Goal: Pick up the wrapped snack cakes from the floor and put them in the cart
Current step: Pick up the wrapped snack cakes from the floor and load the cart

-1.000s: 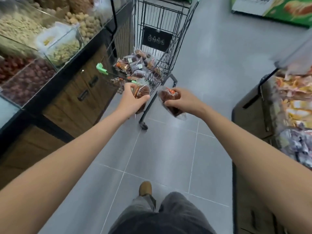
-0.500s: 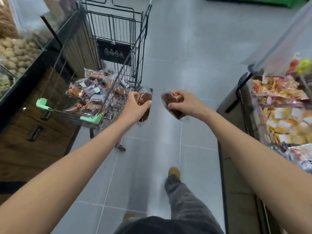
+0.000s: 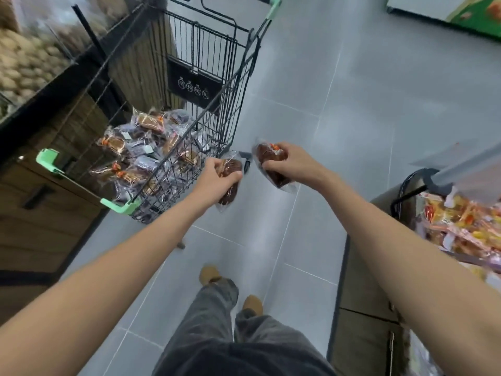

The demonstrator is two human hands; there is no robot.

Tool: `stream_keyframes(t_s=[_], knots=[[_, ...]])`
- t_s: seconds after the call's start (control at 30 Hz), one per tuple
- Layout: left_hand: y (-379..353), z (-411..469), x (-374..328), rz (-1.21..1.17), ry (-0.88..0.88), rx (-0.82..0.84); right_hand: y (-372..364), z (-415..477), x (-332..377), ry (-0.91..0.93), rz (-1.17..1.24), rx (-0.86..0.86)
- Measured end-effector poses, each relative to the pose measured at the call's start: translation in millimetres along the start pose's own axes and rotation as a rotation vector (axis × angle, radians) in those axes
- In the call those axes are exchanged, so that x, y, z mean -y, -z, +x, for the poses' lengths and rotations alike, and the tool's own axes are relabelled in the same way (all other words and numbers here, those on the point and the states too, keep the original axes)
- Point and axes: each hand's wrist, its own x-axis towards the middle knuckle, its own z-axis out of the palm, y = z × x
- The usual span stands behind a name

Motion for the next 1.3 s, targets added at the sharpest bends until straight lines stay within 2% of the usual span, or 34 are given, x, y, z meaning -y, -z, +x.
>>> stream_keyframes(t_s=[0.17,0.43,0.63,0.8,0.97,1.13,1.3], knots=[[41,49,11,-0.088,0.056,-0.092,-16,75,27,0.053,-0.078,0.106],[137,134,34,-0.234,0.085,-0.385,-58,206,104,0.13,-0.221,0.309],[223,172,69,-0.26,0.187,-0.557,-108,286,172,0.186,-0.299,0.447],[264,176,103,-0.299,0.306,-0.665,-164,331,205,0.216,-0.361,0.625],[265,169,137,-0.403,0.492,-0.733,-227,368,203,0.226,-0.479,0.794],[241,179,157,-0.595,0.725,-0.712,-279,400,176,0.181,-0.655,0.988],[206,224,164,-0.763,0.872,-0.765,-302,429,147,0.2,-0.826,1.032]])
